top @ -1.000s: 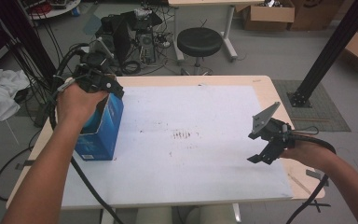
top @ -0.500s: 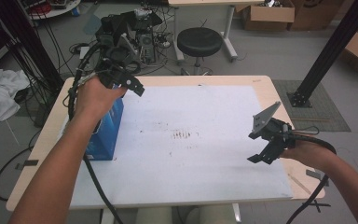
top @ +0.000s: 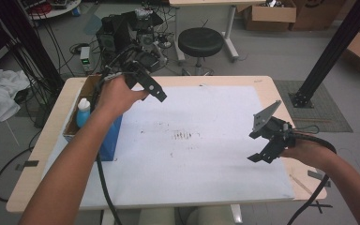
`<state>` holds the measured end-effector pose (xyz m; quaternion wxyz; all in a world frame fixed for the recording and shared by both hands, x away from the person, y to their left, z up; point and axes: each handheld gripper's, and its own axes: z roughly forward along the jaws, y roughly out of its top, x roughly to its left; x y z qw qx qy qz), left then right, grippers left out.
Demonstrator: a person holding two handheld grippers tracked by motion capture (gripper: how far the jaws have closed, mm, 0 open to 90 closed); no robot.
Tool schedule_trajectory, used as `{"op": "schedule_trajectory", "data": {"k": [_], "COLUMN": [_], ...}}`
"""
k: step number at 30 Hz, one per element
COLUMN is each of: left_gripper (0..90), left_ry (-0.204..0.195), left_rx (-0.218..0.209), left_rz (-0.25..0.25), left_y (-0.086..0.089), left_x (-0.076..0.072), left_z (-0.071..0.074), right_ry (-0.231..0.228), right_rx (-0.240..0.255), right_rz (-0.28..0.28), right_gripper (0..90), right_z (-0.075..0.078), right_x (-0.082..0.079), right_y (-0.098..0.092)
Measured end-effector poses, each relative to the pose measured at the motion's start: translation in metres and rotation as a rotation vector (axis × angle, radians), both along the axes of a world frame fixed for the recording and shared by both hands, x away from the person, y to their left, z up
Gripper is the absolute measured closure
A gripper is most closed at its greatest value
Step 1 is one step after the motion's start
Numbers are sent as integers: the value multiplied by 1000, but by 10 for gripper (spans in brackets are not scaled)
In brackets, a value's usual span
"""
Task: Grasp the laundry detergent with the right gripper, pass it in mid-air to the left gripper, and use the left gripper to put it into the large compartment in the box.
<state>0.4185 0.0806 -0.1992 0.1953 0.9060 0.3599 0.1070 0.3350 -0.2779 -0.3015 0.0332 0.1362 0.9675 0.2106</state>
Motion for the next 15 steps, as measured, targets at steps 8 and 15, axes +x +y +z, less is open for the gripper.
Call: {"op": "schedule_trajectory", "data": {"k": [8, 15], "left_gripper": [193, 195], "left_ry": [-7, 0], "left_rx": [32, 26], "left_rz": [-110, -192], "left_y": [-22, -39], "left_x": [14, 21], "left_z": [-8, -10], "right_ry": [4, 4], "right_rx": [1, -1], "right_rz": [-1, 3], "right_gripper": [177, 177], "right_z": [0, 3], "right_x": [5, 7], "right_y": [3, 6]}}
